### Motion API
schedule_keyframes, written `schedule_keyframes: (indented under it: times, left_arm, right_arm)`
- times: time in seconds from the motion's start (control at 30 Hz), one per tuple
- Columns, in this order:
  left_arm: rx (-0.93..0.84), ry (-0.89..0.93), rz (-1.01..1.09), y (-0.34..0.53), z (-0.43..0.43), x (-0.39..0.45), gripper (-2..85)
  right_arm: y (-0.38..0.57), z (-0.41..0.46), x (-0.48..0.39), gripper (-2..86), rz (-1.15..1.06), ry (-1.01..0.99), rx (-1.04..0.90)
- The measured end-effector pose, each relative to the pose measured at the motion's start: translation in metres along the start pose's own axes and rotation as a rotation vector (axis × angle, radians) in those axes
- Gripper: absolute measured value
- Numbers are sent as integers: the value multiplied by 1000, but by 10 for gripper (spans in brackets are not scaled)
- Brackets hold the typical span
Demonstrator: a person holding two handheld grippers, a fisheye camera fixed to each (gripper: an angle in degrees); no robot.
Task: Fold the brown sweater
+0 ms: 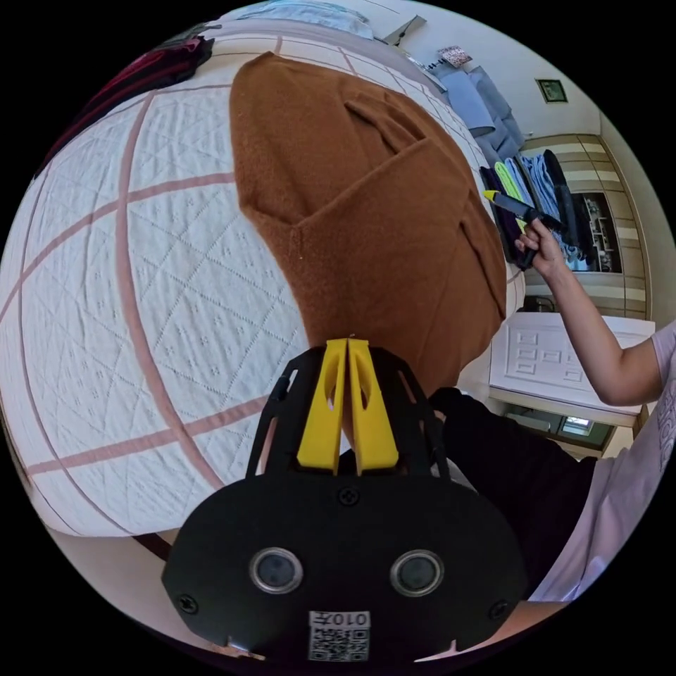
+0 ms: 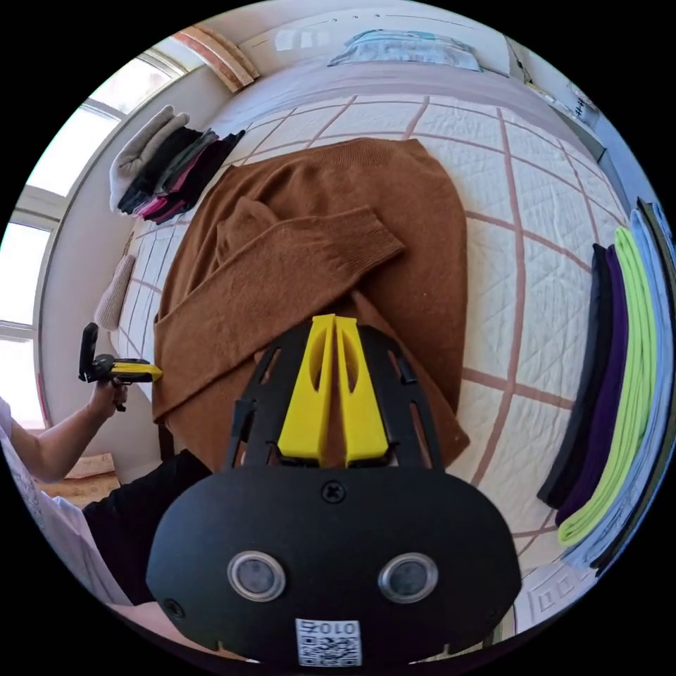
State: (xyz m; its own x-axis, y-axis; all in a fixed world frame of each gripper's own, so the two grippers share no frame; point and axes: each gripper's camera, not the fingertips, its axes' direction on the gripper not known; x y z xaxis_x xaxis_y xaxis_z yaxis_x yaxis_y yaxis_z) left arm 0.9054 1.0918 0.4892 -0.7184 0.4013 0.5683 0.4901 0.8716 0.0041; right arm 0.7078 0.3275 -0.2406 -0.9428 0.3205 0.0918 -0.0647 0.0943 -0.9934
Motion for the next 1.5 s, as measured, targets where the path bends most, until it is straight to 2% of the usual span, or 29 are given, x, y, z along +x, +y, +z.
schedule_keyframes:
  times: [0.13,0.23,0.3,0.37,0.43,0.53,0.67,0.77,0.87,0.93,0.97,1.0,1.07,1.23,1.3,1.4,1.5]
  left_arm:
    - [-110,-87,81,-7,-5,1,-1]
    - [-149,-68,94,-10,-9,-9,-1]
    - [-108,-46,127,-9,-18,-10,-1]
    - [25,8,232,-6,-40,0,1]
    - [120,53,248,-10,-60,6,3]
    - [230,27,241,-38,-87,14,10]
    - [286,144,269,-96,-84,19,22]
    - [316,152,307,-120,-74,37,31]
    - [326,234,279,-129,-52,42,45]
    - [375,333,260,-125,-39,38,54]
    - [409,391,242,-118,-31,34,57]
    - [428,417,230,-114,-27,30,59]
    - [428,439,143,-90,-8,13,54]
    - [375,407,67,-52,14,-15,43]
    - [370,414,61,-54,19,-21,42]
    - [369,450,93,-72,24,-21,42]
    - [413,493,155,-102,20,-5,46]
  right_arm:
    - [-7,16,31,21,47,87,-19]
    - [-19,16,70,25,122,18,-25]
    - [-23,2,74,27,92,-10,23]
    - [-25,-6,66,31,34,-48,48]
    - [-27,-6,63,36,41,-83,41]
    - [-36,11,85,61,194,-169,-31]
    - [-44,28,114,70,405,-393,32]
    - [-52,41,106,49,436,-294,-25]
    - [-49,14,67,39,328,-179,69]
    - [-38,-9,22,35,122,-198,183]
    - [-27,-19,-17,34,-132,-298,243]
    - [-13,-21,-57,32,-430,-382,212]
    - [0,-9,-84,28,-545,-328,41]
    - [1,-2,-17,24,-315,-228,169]
    - [-23,20,7,25,-277,-117,88]
    - [-51,54,32,26,-228,-65,-77]
    - [-50,50,60,27,-92,-24,-23]
